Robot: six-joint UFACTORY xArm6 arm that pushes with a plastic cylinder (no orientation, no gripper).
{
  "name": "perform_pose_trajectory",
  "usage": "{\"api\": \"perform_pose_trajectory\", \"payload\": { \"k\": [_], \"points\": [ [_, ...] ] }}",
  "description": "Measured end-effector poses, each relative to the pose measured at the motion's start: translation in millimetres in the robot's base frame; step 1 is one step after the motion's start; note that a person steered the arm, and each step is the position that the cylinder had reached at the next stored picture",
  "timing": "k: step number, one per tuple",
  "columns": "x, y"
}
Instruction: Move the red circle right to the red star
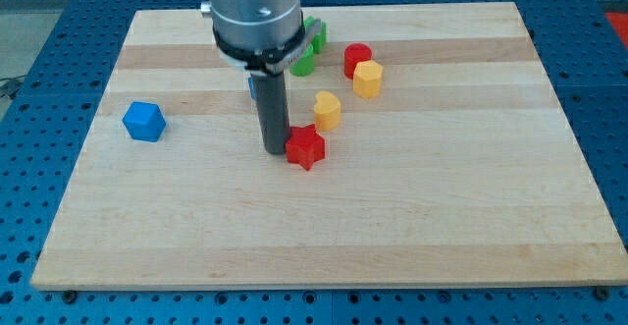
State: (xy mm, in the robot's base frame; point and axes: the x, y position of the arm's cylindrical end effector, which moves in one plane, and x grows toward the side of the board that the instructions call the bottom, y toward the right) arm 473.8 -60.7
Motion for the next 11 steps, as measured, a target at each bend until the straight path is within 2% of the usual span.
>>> {"api": "perform_pose_trajectory", "payload": {
  "k": [1, 2, 3, 4, 5, 6, 7, 9, 11],
  "points": [
    [16.6, -2.8],
    [37.3, 25.2],
    [70.2, 65.9],
    [87.4, 148.3],
    [19.2, 200.6],
    [-99.9, 204.0],
    [-184.7, 181.5],
    [-201.7, 135.9],
    [-184.3, 75.8]
  ]
}}
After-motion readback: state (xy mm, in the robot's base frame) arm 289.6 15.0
